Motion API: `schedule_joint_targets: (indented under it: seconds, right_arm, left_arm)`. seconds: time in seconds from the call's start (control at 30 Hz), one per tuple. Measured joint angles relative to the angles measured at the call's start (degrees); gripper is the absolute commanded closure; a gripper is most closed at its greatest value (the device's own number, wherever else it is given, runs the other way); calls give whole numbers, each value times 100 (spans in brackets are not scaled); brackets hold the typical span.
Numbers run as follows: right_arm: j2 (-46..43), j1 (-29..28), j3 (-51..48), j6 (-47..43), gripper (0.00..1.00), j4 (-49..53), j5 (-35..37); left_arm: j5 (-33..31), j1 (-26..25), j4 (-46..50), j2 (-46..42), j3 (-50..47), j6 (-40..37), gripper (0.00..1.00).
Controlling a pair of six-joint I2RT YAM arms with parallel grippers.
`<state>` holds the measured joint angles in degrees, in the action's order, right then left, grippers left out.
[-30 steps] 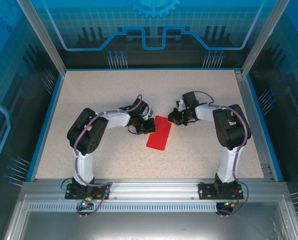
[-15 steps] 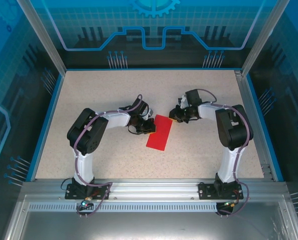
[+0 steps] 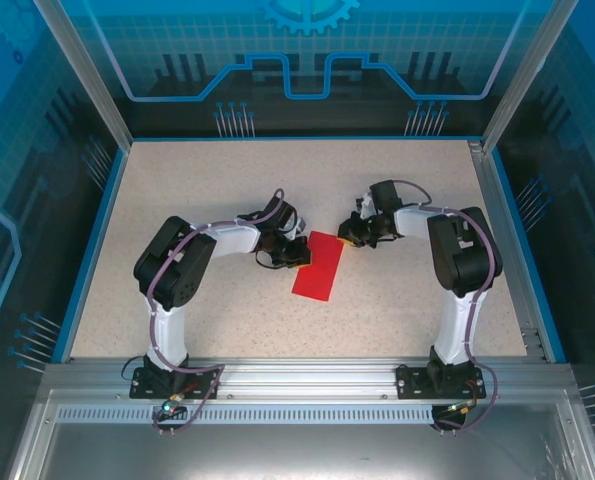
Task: Fold a paper plane with a square sheet of paper (pick it up from the middle)
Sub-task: Fold the square sheet of paper in half at the center of the table.
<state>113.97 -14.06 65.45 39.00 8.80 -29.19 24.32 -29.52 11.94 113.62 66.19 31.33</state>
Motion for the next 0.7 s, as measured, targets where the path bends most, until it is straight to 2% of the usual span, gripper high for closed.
schedule_joint_targets:
  seconds: [0.43,0.7]
  right_arm:
    - [166,61,46,37,87,-179,42]
    - [157,66,57,35,82,-175,0]
  left_arm:
    - [0,0,-2,0,0,0,100]
    - [0,0,-7,0,-2,13,100]
